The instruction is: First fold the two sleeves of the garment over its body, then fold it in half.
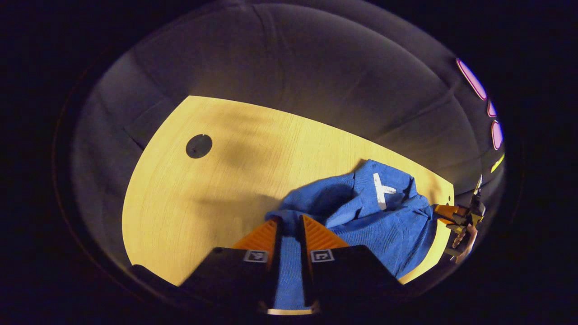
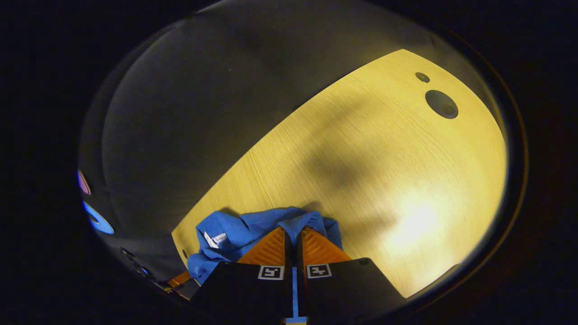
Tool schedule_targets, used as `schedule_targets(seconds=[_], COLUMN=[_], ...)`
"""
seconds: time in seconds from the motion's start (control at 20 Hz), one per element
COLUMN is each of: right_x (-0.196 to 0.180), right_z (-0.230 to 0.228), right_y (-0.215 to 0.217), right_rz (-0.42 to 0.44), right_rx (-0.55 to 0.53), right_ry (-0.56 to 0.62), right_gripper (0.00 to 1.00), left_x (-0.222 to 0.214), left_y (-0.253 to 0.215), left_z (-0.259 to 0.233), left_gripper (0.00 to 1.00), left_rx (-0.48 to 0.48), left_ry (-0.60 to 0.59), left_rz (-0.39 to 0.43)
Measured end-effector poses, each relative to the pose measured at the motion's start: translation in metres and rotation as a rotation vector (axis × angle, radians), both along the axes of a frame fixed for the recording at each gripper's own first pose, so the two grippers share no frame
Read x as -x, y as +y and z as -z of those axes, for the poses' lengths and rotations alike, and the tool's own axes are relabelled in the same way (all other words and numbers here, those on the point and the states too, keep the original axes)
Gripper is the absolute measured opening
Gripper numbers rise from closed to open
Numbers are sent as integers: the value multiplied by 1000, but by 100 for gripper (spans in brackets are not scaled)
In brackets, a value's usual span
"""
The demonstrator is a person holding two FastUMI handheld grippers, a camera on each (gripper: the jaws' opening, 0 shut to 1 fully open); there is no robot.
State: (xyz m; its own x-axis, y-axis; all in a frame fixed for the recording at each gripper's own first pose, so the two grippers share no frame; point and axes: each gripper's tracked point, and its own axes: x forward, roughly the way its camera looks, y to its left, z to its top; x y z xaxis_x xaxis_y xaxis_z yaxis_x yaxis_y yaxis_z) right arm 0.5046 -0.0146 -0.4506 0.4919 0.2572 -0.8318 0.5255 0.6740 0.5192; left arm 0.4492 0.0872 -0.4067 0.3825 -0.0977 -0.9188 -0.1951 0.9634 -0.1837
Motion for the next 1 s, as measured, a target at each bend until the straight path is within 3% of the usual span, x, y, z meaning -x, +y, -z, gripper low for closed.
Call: schedule_targets(seconds=[0.1,0.15,0.25,0.4,0.55,0.6,0.65,0.85,1.0], right_x=[-15,-26,-38,-48,-36,-29,-19,26,92], right_z=[-8,-15,-37,-56,-83,-96,-115,-183,-240], right_y=[-1,-1,-10,-28,-34,-36,-34,-15,5], right_rz=[57,82,129,146,57,19,-17,-161,-256], right_rx=[-68,-96,-118,-83,60,114,163,336,405], right_ry=[-52,-99,-174,-267,-355,-389,-430,-589,-656], right_gripper=[10,22,40,94,95,82,95,97,97], left_x=[-7,-12,-21,-21,-16,-13,-7,30,72], left_y=[1,5,4,0,-5,-8,-14,-44,-76], left_z=[-6,-12,-20,-35,-73,-88,-103,-161,-214], left_gripper=[66,81,83,84,84,84,84,84,84], left_rx=[-24,-38,-19,19,21,4,-5,-61,-94], left_ry=[-63,-100,-155,-188,-271,-315,-353,-512,-631], left_rz=[-7,-16,-42,-80,-94,-88,-76,20,117])
